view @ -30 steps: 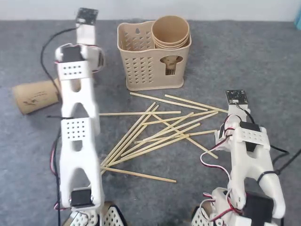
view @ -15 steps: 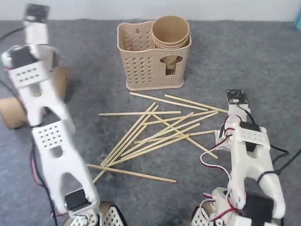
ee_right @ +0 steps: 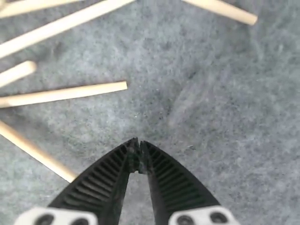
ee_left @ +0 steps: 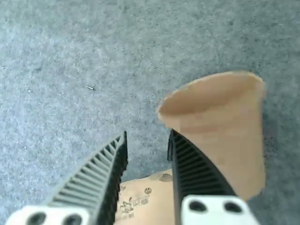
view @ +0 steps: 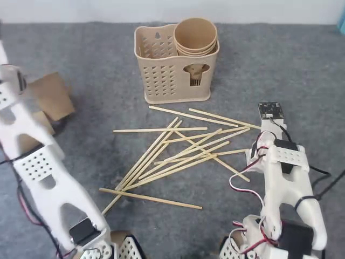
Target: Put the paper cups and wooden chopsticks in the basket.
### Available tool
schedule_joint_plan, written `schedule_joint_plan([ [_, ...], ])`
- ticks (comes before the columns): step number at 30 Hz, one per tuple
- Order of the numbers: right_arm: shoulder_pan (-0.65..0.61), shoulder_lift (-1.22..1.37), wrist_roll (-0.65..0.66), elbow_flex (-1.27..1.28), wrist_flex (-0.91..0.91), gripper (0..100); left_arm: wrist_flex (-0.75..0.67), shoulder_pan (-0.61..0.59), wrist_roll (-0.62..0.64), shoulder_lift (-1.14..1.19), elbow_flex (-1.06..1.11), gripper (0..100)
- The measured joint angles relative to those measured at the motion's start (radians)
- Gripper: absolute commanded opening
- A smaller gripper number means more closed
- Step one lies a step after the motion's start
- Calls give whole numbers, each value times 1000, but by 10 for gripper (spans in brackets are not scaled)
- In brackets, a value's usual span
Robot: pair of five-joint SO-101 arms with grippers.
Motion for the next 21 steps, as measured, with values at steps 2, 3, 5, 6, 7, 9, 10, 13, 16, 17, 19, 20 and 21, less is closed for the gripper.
schedule_joint_plan([
  [2,0,0,0,0,0,8,0,0,-14,-35,60,133],
  [3,0,0,0,0,0,8,0,0,-20,-60,100,133],
  [5,0,0,0,0,0,8,0,2,-26,-117,201,133],
  [6,0,0,0,0,0,8,0,2,-26,-149,261,133],
  [7,0,0,0,0,0,8,0,2,-26,-186,324,133],
  [9,0,0,0,0,0,8,0,11,-26,-262,456,133],
  [10,0,0,0,0,0,8,0,17,-29,-305,520,133],
  [13,0,0,0,0,0,8,0,40,-48,-433,707,133],
  [16,0,0,0,0,0,8,0,64,-54,-540,804,136],
  [17,0,0,0,0,0,8,0,71,-54,-568,809,136],
  [19,0,0,0,0,0,8,-9,77,-52,-605,810,137],
  [20,0,0,0,0,0,8,-29,78,-38,-609,810,137],
  [21,0,0,0,0,0,8,-51,78,-20,-609,812,137],
])
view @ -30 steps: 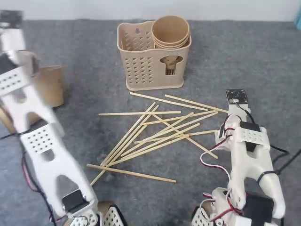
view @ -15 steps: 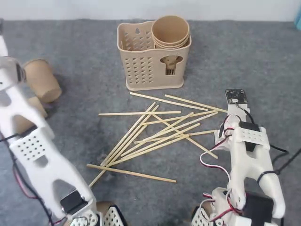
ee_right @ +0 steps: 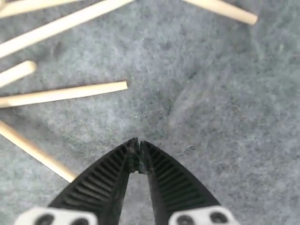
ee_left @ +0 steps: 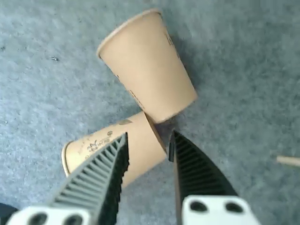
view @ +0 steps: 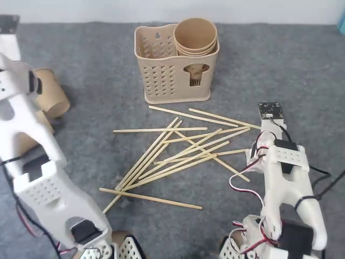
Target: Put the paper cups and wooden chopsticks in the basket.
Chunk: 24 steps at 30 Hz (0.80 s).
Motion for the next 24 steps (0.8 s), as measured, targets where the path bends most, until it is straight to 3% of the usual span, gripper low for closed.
schedule_joint_plan([
  [13,0,0,0,9,0,8,-462,0,417,264,0,134],
  [17,-3,0,0,9,0,8,-555,6,463,371,-74,134],
  [24,-3,0,0,9,0,8,-572,14,473,563,-327,134],
])
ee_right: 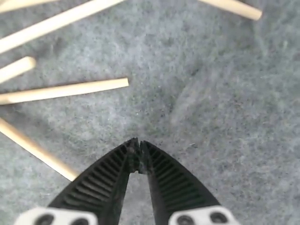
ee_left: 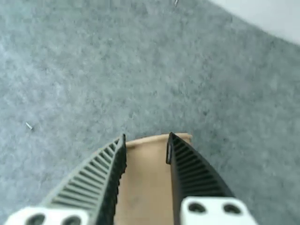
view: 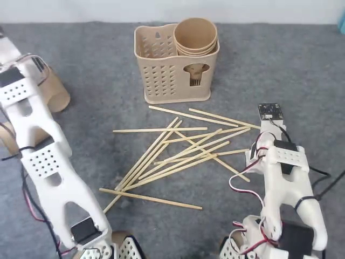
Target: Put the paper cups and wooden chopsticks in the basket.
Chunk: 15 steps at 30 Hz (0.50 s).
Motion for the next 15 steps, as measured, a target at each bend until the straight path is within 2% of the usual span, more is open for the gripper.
schedule_joint_plan([
  [7,0,0,0,0,0,8,20,-5,5,100,-253,136],
  [15,0,0,0,0,0,8,23,18,3,146,-282,137],
])
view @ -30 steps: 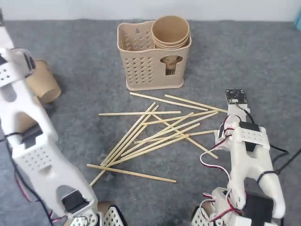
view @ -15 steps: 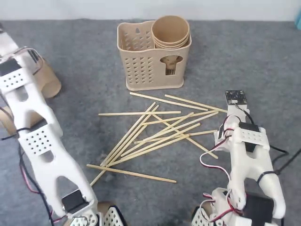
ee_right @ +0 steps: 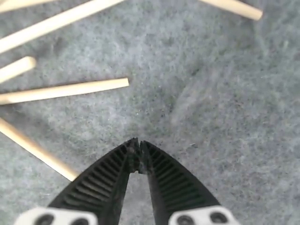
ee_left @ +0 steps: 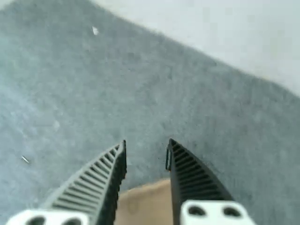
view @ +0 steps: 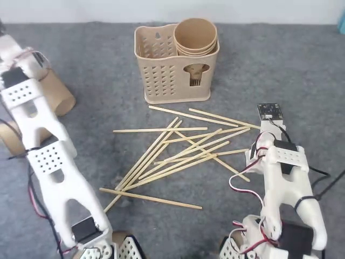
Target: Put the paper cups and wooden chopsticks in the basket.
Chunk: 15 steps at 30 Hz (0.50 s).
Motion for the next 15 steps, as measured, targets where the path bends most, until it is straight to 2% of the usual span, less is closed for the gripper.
schedule_joint_plan([
  [4,0,0,0,0,0,8,0,28,-43,35,14,137],
  [15,0,0,0,0,0,8,-2,26,-40,51,14,137],
])
